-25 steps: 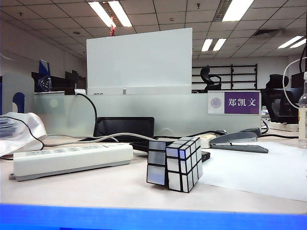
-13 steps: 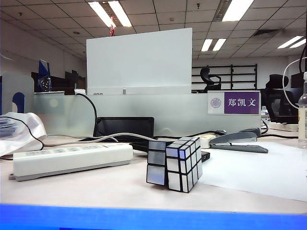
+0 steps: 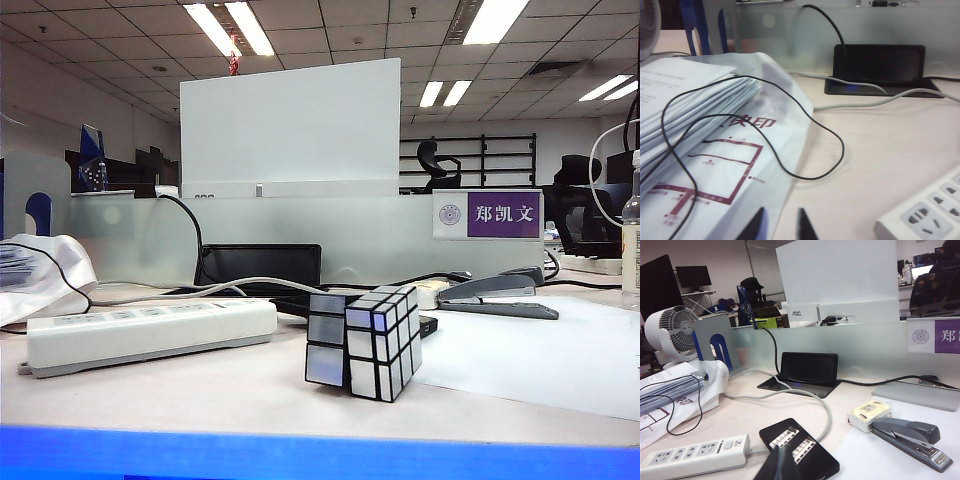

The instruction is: Press the button on the power strip.

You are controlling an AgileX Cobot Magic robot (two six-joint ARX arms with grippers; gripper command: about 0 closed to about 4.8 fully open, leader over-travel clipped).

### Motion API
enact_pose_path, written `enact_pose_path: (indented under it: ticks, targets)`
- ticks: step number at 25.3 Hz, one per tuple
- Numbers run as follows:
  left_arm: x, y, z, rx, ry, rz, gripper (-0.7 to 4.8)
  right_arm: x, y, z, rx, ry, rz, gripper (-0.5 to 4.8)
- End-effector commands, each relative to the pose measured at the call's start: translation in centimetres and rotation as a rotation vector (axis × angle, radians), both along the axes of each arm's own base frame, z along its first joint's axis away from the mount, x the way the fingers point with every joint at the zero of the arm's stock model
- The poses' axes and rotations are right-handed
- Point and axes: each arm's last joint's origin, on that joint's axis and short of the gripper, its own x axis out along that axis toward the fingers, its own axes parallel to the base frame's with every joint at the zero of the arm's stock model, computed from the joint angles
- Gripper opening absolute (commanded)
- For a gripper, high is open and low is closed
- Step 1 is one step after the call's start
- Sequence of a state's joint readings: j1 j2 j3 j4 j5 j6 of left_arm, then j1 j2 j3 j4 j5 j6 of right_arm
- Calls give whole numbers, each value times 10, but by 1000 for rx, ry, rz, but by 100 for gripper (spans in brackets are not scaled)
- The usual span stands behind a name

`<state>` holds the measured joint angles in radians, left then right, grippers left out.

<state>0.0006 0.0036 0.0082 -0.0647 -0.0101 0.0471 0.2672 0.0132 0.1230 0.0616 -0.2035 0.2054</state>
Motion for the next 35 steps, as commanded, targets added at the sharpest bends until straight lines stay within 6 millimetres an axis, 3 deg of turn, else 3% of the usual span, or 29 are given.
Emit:
enact_pose_path:
  ticks: [1,35]
  targets:
    - [0,-1,2,-7,-13,-18,92,-1,0,3,7,-14,2,0]
    - [0,0,0,-6,4,-16,91,-1,0,3,7,-14,2,0]
